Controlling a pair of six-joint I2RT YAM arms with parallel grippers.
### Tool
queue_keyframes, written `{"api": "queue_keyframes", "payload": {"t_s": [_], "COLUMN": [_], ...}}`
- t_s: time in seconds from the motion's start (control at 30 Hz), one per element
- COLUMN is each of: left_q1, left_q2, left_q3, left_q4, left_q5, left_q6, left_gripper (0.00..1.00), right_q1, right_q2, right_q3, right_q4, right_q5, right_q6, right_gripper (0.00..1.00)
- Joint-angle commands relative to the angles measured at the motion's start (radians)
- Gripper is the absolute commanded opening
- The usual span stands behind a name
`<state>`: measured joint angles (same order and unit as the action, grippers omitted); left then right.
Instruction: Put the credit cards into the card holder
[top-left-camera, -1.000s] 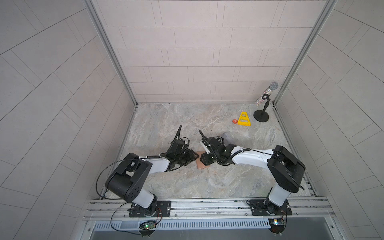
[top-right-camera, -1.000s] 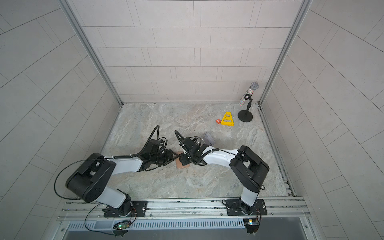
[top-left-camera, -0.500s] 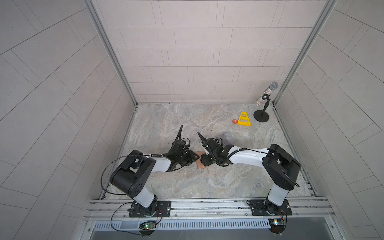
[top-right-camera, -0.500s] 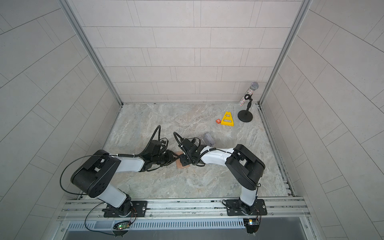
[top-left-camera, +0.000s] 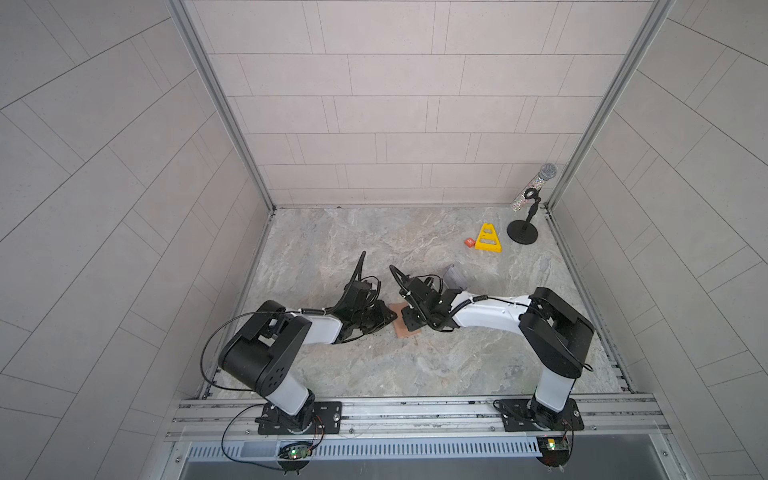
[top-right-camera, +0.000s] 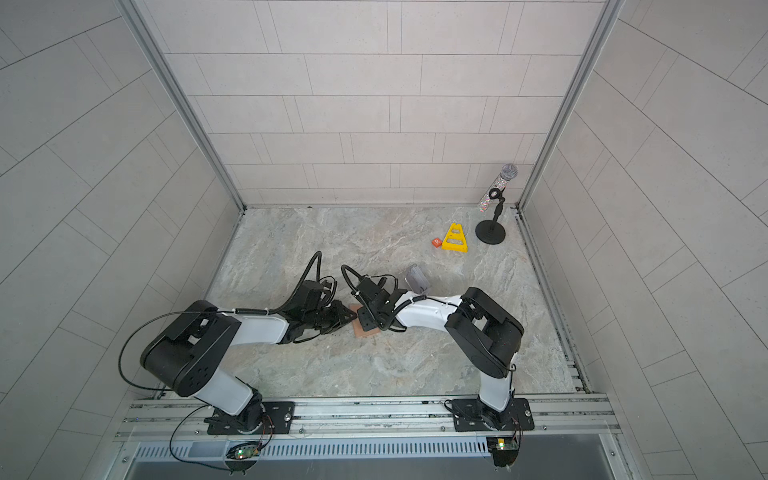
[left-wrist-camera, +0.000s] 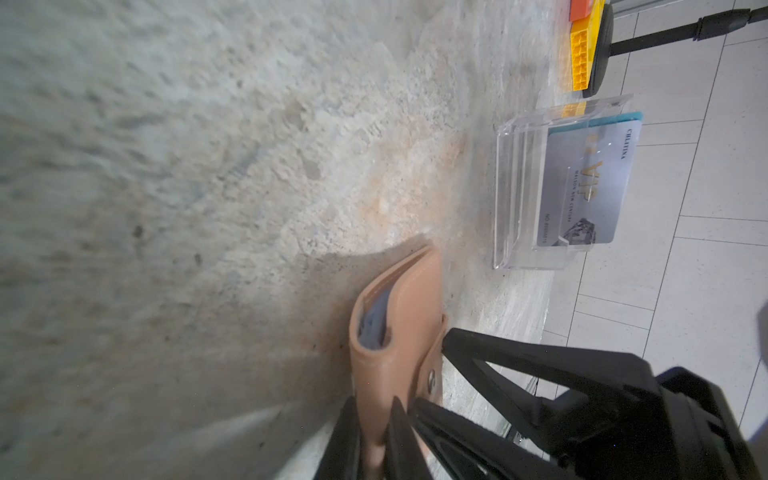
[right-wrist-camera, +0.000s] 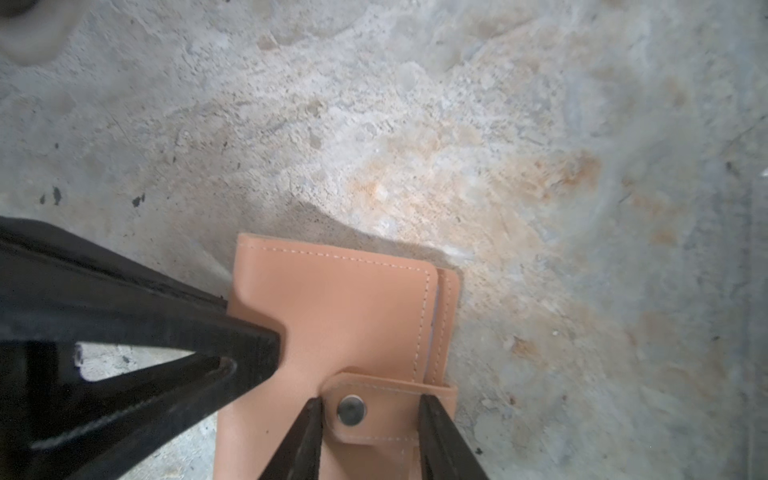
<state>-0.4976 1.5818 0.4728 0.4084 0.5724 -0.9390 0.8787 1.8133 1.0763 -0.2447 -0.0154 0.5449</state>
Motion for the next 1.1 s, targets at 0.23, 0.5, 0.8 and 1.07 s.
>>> {"api": "queue_keyframes", "payload": {"t_s": [0.23, 0.5, 0.8, 1.07], "left_q1": [-0.016, -0.015, -0.016, -0.016], "left_q2": [-0.020, -0.027, -0.064, -0.094], "left_q3": [0.013, 0.018, 0.036, 0.073], "left_q4": [-0.079, -0.112, -0.235, -0.369], "left_q5": [0.023, 0.011, -0.029, -0.046], "left_q6": [0.040, 0.056, 0.124, 0.210], "left_gripper": [0.15, 0.14, 0.14, 0.15], "right_q1": [0.037, 0.039, 0.037, 0.008], "right_q2": [0.064, 0.030, -0.066, -0.121], "right_q3": [0.052, 0.053, 0.036, -0.014], "right_q4": [-0.128, -0.146, -0.180, -0.196], "right_q5": [0.188, 0.233, 0.302, 0.264], "right_q6": [-0.037, -0.040, -0.026, -0.002], "right_gripper": [0.25, 0.00, 0.00, 0.00]}}
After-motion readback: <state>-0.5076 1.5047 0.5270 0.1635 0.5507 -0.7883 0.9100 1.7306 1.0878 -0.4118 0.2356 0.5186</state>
